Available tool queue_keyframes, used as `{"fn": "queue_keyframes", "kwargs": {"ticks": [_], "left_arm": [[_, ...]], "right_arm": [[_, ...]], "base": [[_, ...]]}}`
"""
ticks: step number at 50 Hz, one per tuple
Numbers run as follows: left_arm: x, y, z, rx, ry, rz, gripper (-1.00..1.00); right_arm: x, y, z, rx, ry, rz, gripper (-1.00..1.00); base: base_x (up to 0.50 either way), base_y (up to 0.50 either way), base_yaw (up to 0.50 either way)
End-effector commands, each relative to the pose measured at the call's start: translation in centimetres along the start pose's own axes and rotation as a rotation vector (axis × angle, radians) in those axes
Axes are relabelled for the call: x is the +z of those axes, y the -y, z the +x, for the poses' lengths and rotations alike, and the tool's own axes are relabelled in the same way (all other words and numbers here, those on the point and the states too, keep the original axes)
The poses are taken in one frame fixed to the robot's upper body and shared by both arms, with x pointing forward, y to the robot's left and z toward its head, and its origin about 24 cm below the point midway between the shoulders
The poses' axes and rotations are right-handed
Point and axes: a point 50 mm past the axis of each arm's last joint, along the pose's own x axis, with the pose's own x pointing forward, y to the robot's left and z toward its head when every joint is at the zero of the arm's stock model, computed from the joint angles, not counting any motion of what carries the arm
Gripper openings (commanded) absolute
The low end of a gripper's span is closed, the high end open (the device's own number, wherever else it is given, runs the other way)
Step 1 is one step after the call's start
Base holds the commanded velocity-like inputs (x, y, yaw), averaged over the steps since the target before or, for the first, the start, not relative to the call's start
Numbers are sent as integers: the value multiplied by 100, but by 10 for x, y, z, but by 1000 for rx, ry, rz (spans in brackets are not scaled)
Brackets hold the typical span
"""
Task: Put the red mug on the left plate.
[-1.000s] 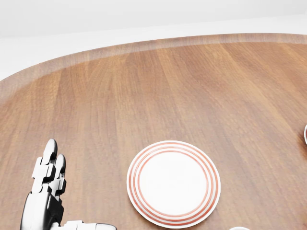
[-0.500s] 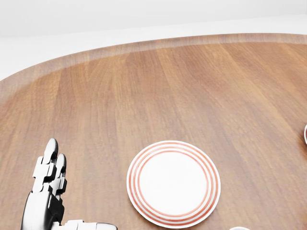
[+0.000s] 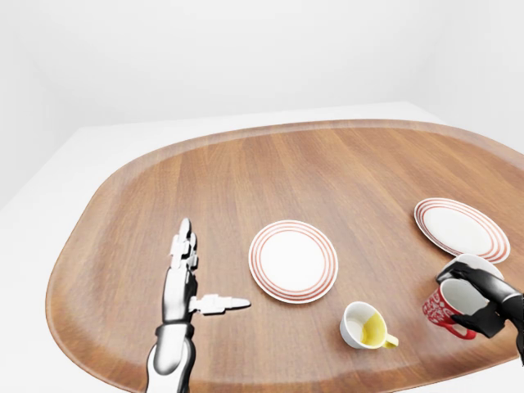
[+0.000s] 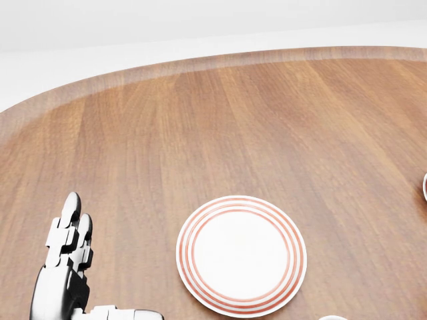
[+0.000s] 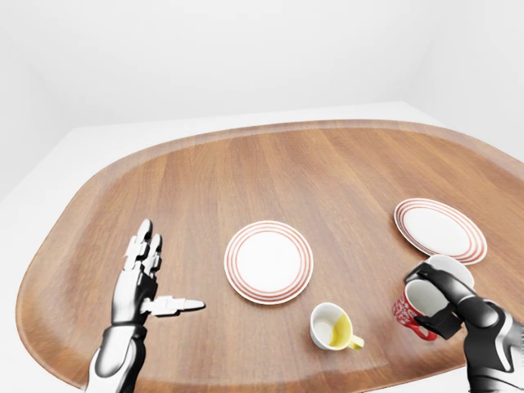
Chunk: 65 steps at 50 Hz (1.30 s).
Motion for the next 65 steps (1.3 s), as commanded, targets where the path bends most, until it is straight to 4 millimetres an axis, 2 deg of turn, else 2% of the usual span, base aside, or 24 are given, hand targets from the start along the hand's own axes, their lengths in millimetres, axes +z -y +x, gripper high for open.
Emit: {"fn": "queue_keyframes", "kwargs": {"ticks": [1,5,6,10,16,20,24,27,37,49,58,65], "left_arm": [[0,0,1,2,0,-2,100],[0,0,1,0,-1,-1,100],[-1,-1,1,3,-1,-3,100],[-1,-2,1,3,-2,-5,100],[-1,-3,0,5,-3,-7,100],[-1,-4,0,6,-3,-9,100],[-1,-4,0,7,-2,-12,100],[-1,-4,0,7,-2,-13,100],[-1,-6,0,9,-3,-21,100],[-1,-8,-3,11,-8,-28,100],[-2,-11,-4,17,-10,-42,100],[-2,-10,-3,13,-11,-37,100]], "right_arm": [[89,42,-26,-213,170,-288,-100],[118,44,-22,-234,197,-367,-100],[135,46,-21,-243,218,-400,-100],[165,50,-15,-245,241,-451,-100],[231,50,-5,-200,300,-509,-100],[273,38,2,-113,334,-532,-100],[301,27,8,-97,362,-511,-100],[314,13,12,-76,382,-483,-100],[339,-35,14,4,416,-533,-100],[344,-76,17,56,443,-582,-100],[336,-91,23,58,440,-575,-100],[327,-93,28,43,457,-461,-100]], "base": [[0,0,0],[0,0,0],[0,0,0],[0,0,0],[0,0,0],[0,0,0],[0,0,0],[0,0,0],[0,0,0],[0,0,0],[0,0,0],[0,0,0]]}}
